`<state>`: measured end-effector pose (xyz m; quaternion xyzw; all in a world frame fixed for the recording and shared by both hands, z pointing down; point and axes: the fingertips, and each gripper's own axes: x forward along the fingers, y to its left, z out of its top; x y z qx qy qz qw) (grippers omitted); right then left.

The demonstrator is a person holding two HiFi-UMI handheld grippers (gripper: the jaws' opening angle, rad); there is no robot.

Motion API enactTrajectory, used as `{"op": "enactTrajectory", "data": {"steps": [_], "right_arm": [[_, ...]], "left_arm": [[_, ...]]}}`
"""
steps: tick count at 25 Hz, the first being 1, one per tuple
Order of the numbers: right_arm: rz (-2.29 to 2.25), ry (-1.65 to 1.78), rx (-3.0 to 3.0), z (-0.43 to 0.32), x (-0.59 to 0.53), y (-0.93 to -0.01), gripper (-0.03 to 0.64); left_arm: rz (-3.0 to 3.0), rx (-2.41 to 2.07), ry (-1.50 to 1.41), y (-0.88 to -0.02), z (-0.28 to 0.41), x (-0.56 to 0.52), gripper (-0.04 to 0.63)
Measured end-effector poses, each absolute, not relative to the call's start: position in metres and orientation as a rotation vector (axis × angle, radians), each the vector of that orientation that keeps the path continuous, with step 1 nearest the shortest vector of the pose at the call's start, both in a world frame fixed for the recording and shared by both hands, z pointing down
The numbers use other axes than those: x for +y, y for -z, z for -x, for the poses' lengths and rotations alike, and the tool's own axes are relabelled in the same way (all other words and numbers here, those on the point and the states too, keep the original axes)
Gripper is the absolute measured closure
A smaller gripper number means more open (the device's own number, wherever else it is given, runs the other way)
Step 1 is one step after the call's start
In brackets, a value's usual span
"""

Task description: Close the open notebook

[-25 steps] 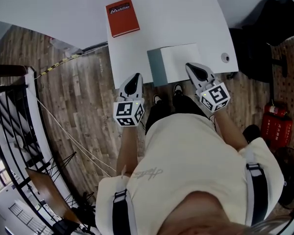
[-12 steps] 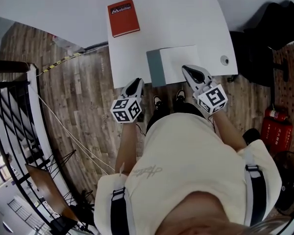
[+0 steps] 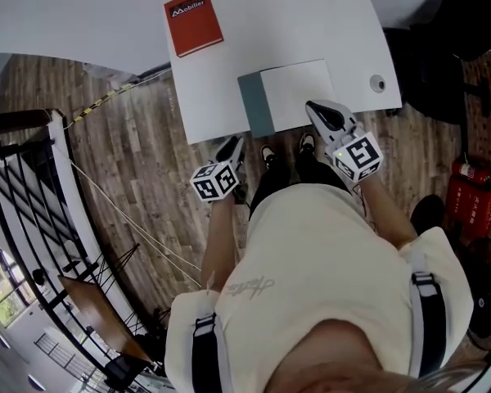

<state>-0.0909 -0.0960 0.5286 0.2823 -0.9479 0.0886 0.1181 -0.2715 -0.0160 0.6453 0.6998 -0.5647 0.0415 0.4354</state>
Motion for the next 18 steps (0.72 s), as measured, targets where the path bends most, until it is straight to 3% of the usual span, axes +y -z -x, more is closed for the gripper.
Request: {"op": "enactTrajectory", "data": {"steps": [8,18], "right_arm": [[-0.871,-0.271,-2.724,0.073,-0.095,-0.532,0.611],[-0.859,-0.239,-2.642,0.066,-0.086,-0.543,0.611]], "left_arm": [[-1.633,-1.252,-0.192,-0.725,0.254,-0.003,0.492],[-1.522,-1.121,-0.062,-0.76,0.244,-0.01,0.491]]}}
